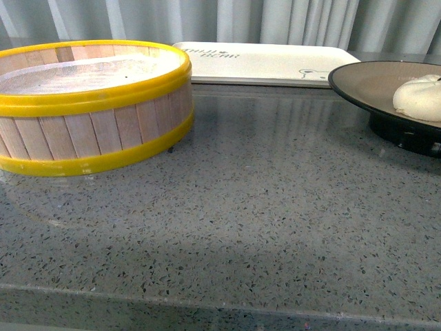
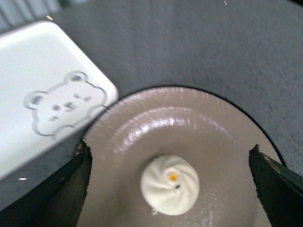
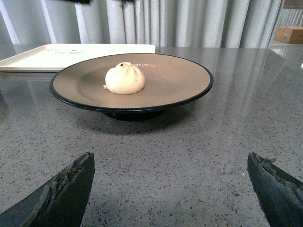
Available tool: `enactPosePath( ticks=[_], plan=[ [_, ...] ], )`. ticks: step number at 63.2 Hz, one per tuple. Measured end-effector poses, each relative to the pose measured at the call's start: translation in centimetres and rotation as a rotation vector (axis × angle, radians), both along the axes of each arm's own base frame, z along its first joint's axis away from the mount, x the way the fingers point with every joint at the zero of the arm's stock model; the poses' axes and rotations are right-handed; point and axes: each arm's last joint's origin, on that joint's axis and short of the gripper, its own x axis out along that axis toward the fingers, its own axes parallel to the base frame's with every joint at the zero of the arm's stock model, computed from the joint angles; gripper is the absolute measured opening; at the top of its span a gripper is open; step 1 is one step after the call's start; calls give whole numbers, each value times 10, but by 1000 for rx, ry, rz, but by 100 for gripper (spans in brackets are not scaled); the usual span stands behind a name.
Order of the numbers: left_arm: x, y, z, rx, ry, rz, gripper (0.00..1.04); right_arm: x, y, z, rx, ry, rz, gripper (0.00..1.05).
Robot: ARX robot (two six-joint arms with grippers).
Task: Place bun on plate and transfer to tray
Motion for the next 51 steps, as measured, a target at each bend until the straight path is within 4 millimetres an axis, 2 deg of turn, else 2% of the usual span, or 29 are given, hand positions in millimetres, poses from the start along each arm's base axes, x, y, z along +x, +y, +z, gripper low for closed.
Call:
enactPosePath(
  ticks=[6, 13, 18, 21, 22, 25, 30, 33, 37, 39, 40, 45, 51],
  plan=[
    [-11, 39, 24, -53, -81, 73, 98, 0, 0, 0, 0, 0, 0, 96],
    [-35, 109, 48, -99, -171, 169, 98, 0, 0, 0, 0, 0, 0, 96],
    [-58, 161, 51, -92, -204, 236, 98, 0, 0, 0, 0, 0, 0, 96],
    [-77, 195, 45, -83, -210, 273, 98, 0, 0, 0, 0, 0, 0, 96],
    [-80, 200, 44, -82, -209, 277, 98, 0, 0, 0, 0, 0, 0, 96],
    [-96, 225, 36, -72, -202, 299, 98, 0, 0, 0, 0, 0, 0, 96],
    [-116, 254, 23, -55, -192, 330, 98, 0, 0, 0, 0, 0, 0, 96],
    [-130, 273, 13, -75, -253, 483, 91, 0, 0, 0, 0, 0, 0, 96],
    [-146, 297, -4, -122, -333, 598, 80, 0, 0, 0, 0, 0, 0, 96],
    [-154, 307, -15, -137, -356, 618, 75, 0, 0, 0, 0, 0, 0, 96],
    [-163, 316, -28, -142, -369, 641, 69, 0, 0, 0, 0, 0, 0, 96],
    [-182, 326, -70, -140, -361, 707, 53, 0, 0, 0, 0, 0, 0, 96],
    [-189, 326, -100, -135, -327, 686, 37, 0, 0, 0, 0, 0, 3, 96]
  ],
)
